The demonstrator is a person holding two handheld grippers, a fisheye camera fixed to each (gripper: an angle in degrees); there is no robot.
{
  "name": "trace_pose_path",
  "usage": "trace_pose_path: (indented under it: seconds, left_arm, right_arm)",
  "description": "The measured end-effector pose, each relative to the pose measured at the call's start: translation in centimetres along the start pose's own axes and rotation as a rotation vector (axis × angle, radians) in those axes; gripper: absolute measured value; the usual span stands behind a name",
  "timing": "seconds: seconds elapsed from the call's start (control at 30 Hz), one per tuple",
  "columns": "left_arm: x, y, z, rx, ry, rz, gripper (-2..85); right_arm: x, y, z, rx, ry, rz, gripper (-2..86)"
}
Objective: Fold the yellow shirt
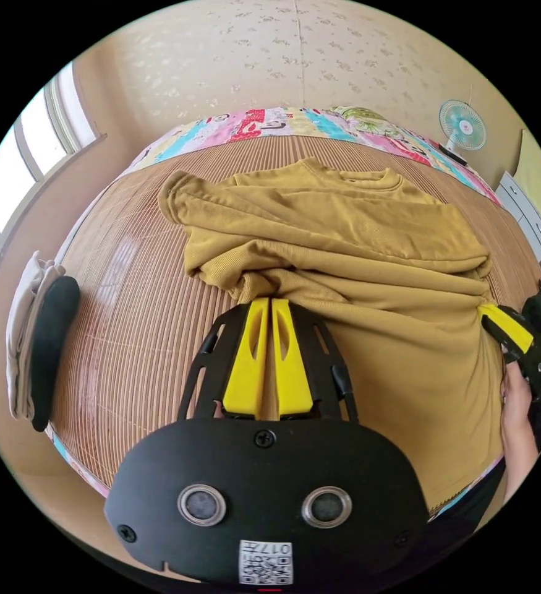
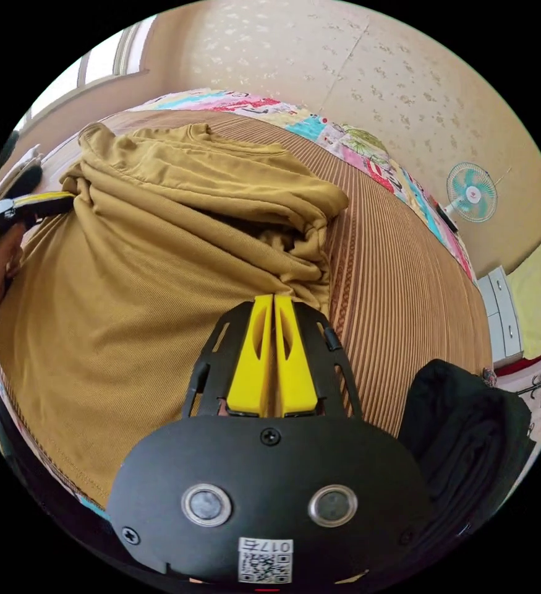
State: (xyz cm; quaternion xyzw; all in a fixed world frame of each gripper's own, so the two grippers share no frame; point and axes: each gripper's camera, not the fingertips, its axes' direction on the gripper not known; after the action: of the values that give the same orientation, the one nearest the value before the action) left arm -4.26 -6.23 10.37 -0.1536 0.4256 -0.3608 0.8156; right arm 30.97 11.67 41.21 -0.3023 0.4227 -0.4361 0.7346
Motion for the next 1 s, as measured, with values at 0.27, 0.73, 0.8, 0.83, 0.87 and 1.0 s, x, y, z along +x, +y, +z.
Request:
trace_pose_path:
  seconds: [0.27, 0.73, 0.8, 0.83, 0.87, 1.0]
  left_arm:
    - [-7.9, 6.2, -7.5, 0.087, 0.159, -0.078, 5.7]
    - [-16.3, 22.0, -14.4, 0.111, 0.478, -0.392, 4.7]
    - [-18.1, 24.5, -17.3, 0.229, 0.579, -0.438, 4.5]
    - [-18.4, 26.3, -19.2, 0.288, 0.574, -0.424, 4.5]
    - [-18.4, 27.1, -20.0, 0.295, 0.552, -0.412, 4.5]
    - [-18.8, 32.3, -22.7, 0.233, 0.453, -0.407, 5.1]
  right_arm:
    - [-3.8, 0.9, 0.0, 0.009, 0.332, -0.116, 0.3]
    - [9.2, 3.2, -4.0, -0.071, -0.047, 0.097, 0.3]
    - [12.9, 7.0, -8.8, 0.119, -0.145, 0.205, 0.4]
    - [14.3, 10.2, -12.0, 0.215, -0.171, 0.221, 0.5]
    - [14.8, 11.8, -13.2, 0.232, -0.166, 0.214, 0.5]
    - [18.1, 23.8, -17.3, 0.249, -0.248, 0.249, 1.4]
